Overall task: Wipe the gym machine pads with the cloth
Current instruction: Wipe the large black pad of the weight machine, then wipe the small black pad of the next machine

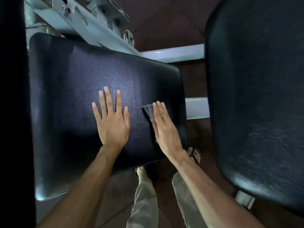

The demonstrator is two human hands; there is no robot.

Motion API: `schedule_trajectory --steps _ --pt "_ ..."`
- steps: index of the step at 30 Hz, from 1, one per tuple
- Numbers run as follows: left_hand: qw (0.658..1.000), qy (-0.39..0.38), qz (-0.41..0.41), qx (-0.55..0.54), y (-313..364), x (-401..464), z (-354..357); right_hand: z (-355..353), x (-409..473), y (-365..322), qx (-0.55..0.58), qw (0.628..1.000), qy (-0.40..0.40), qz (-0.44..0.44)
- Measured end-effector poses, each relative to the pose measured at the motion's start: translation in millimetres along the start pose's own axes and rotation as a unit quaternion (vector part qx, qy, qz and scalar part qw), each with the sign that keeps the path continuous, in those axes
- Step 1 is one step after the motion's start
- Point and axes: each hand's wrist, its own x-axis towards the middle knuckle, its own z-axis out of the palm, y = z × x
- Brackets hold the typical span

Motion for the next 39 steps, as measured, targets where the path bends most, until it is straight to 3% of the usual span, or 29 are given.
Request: schedule_trajectory --steps 5,11,15,23,27,31,34,39 --pt "0.989 -0.111 0.064 -0.074 12.2 -53.7 -37.5 -51.5 -50.1 -28.2 0.047 0.986 -0.109 0.119" --pt "0.943 -0.255 0.166 -0.133 4.9 -187.0 -75.2 -114.1 -169.8 -86.5 0.01 0.938 -0.165 0.305" --pt "0.897 -0.341 0.251 -0.125 -9.4 -248.7 -93.0 -114.0 -255.5 -104.2 0.112 0.905 -0.088 0.4" --pt "0.802 -0.367 0.471 -0.009 30.3 -327.5 -138.0 -119.9 -426.6 -149.6 0.241 0.777 0.123 0.569" --pt "0.734 -0.365 0.572 0.018 73.6 -398.8 -146.2 -116.8 -512.9 -177.3 0.286 0.709 0.248 0.595" --pt "0.67 -0.372 0.64 0.065 103.8 -498.6 -141.2 -101.5 -613.1 -197.5 0.315 0.646 0.321 0.616" --pt "0.645 -0.365 0.666 0.085 114.1 -583.1 -126.0 -89.5 -695.5 -203.3 0.33 0.596 0.363 0.636" --pt "0.609 -0.361 0.696 0.121 114.9 -710.9 -104.6 -89.0 -815.1 -208.4 0.344 0.542 0.409 0.648"
